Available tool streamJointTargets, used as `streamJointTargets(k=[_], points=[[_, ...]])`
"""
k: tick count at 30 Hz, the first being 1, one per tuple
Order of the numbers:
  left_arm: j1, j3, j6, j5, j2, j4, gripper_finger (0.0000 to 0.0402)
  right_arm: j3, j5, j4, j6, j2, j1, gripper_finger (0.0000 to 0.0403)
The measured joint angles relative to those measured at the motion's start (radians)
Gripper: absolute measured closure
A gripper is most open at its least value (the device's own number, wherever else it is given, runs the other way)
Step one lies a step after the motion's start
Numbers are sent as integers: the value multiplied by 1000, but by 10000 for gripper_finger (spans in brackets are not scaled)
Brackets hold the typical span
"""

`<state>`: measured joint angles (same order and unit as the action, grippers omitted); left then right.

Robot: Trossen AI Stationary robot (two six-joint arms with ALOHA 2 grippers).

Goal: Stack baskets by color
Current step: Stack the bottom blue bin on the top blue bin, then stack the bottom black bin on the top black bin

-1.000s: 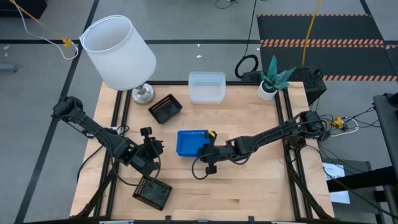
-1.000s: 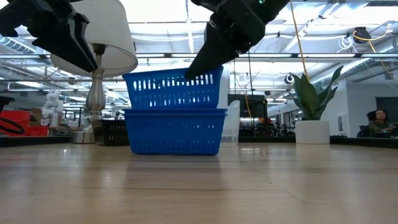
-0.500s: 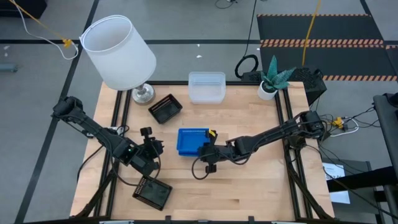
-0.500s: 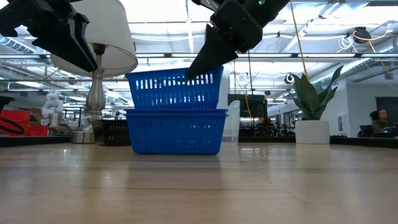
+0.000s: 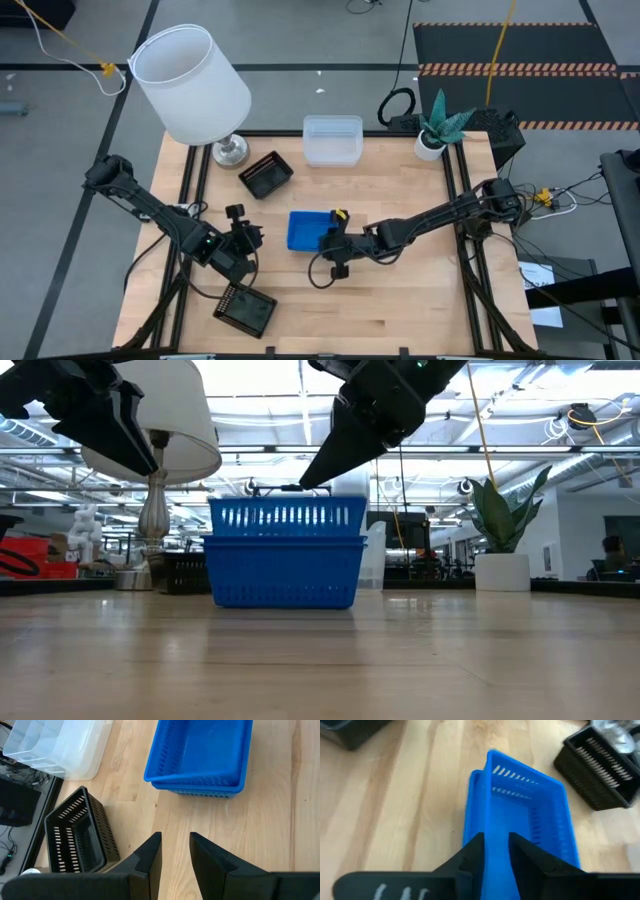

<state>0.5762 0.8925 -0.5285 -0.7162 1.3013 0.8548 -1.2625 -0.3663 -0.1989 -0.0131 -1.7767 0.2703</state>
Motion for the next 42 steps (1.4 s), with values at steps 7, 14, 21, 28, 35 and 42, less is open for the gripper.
streamJointTargets(k=[7, 14, 21, 28, 35, 42], points=[[0, 0, 0, 0, 0, 0, 300, 0, 61, 0, -5, 0, 0, 305], [2, 0, -3, 85, 0, -25, 300, 0, 136, -7, -32, 8, 1, 305], [108, 0, -29, 328, 0, -202, 300, 0, 210, -71, -66, 105, 38, 305], [308, 19, -129, 361, 40, -314, 300, 0, 209, -113, -84, 214, 100, 305], [435, 116, -179, 389, 205, -306, 300, 0, 207, -127, -75, 253, 132, 305], [488, 198, -185, 386, 329, -303, 300, 0, 202, -150, -72, 251, 130, 305]])
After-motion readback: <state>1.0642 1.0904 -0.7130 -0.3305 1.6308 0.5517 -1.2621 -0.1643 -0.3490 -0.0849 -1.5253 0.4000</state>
